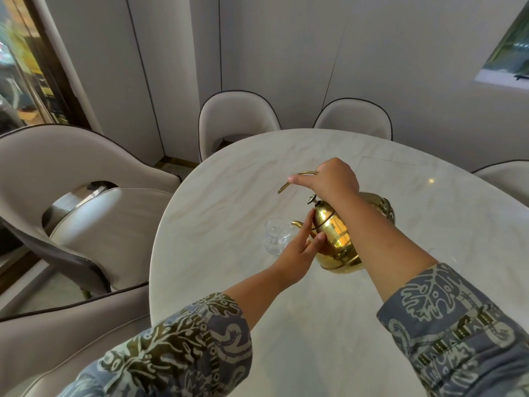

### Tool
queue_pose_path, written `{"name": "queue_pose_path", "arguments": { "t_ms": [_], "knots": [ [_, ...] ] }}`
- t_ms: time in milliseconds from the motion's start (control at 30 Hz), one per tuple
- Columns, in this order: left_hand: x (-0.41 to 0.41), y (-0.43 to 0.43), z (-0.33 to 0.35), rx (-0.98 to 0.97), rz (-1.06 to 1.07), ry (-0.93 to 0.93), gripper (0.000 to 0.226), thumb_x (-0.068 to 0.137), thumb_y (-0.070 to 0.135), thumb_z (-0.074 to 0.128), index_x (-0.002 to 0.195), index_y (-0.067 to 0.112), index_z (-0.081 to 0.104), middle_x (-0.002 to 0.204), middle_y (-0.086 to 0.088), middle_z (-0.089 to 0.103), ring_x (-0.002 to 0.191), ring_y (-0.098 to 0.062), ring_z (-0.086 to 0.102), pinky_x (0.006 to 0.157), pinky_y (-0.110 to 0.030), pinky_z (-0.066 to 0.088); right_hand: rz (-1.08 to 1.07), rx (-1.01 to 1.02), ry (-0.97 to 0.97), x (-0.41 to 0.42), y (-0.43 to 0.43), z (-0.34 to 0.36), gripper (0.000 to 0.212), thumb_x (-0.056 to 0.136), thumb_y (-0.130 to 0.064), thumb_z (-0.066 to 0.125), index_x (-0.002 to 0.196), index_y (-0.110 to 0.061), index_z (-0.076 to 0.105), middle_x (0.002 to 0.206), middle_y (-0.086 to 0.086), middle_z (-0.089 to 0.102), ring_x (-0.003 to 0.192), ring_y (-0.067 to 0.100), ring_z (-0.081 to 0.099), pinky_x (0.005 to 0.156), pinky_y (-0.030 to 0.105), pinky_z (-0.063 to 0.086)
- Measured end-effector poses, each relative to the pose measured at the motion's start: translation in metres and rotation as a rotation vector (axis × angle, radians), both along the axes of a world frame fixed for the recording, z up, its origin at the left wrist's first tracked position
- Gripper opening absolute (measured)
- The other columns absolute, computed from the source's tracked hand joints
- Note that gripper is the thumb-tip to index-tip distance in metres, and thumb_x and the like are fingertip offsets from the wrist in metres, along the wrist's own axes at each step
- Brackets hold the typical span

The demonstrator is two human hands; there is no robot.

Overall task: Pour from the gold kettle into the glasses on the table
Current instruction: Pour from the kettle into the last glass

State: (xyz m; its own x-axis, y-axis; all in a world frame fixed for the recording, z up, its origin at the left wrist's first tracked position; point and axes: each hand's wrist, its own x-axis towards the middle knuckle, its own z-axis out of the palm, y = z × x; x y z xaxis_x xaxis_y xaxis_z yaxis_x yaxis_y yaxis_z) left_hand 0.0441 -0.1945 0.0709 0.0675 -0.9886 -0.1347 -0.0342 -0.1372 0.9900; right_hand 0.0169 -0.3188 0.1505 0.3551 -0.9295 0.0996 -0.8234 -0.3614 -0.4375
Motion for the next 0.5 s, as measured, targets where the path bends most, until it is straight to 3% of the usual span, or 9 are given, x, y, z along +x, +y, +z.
{"name": "queue_pose_path", "arguments": {
  "t_ms": [67, 167, 300, 400, 500],
  "knots": [
    [0.0, 0.0, -0.001, -0.001, -0.001, 0.003, 0.056, 0.1, 0.034, 0.029, 0.148, 0.037, -0.001, 0.155, 0.003, 0.02, 0.116, 0.003, 0.024, 0.09, -0.01, 0.023, 0.004, 0.006, -0.009, -0.001, 0.0, 0.0, 0.061, 0.073, -0.065, 0.066, 0.084, -0.006, 0.06, 0.079, 0.005, 0.061, 0.082, 0.026, 0.06, 0.05, 0.024, 0.032],
    [0.0, -0.001, -0.003, -0.004, -0.003, 0.003, 0.057, 0.1, 0.033, 0.03, 0.148, 0.036, -0.001, 0.153, 0.004, 0.021, 0.116, 0.002, 0.025, 0.092, -0.011, 0.024, -0.002, 0.012, -0.015, -0.004, 0.003, 0.001, 0.06, 0.073, -0.065, 0.065, 0.059, -0.017, 0.033, 0.058, -0.003, 0.039, 0.07, 0.022, 0.049, 0.045, 0.024, 0.024],
    [0.002, -0.003, -0.008, -0.02, -0.007, -0.033, 0.057, 0.1, 0.033, 0.031, 0.148, 0.035, 0.0, 0.153, 0.004, 0.021, 0.123, 0.0, 0.026, 0.1, -0.015, 0.024, -0.001, 0.019, -0.067, -0.008, 0.004, -0.001, 0.061, 0.073, -0.064, 0.067, 0.056, -0.02, 0.028, 0.056, -0.005, 0.033, 0.05, 0.012, 0.033, 0.045, 0.024, 0.022],
    [0.005, -0.005, -0.016, -0.004, -0.024, -0.094, 0.058, 0.099, 0.039, 0.031, 0.148, 0.038, -0.001, 0.156, 0.003, 0.019, 0.139, -0.015, 0.026, 0.111, -0.029, 0.023, -0.011, 0.013, -0.119, -0.013, 0.004, -0.005, 0.06, 0.073, -0.063, 0.068, 0.055, -0.017, 0.033, 0.054, -0.003, 0.037, 0.049, 0.01, 0.034, 0.046, 0.024, 0.024],
    [0.009, -0.006, -0.023, 0.008, -0.046, -0.163, 0.058, 0.097, 0.043, 0.032, 0.146, 0.042, -0.001, 0.152, -0.001, 0.03, 0.137, -0.02, 0.033, 0.11, -0.03, 0.025, -0.025, 0.011, -0.163, -0.02, 0.007, -0.01, 0.059, 0.074, -0.063, 0.066, 0.055, -0.017, 0.034, 0.054, -0.004, 0.038, 0.049, 0.009, 0.034, 0.047, 0.023, 0.025]
  ]
}}
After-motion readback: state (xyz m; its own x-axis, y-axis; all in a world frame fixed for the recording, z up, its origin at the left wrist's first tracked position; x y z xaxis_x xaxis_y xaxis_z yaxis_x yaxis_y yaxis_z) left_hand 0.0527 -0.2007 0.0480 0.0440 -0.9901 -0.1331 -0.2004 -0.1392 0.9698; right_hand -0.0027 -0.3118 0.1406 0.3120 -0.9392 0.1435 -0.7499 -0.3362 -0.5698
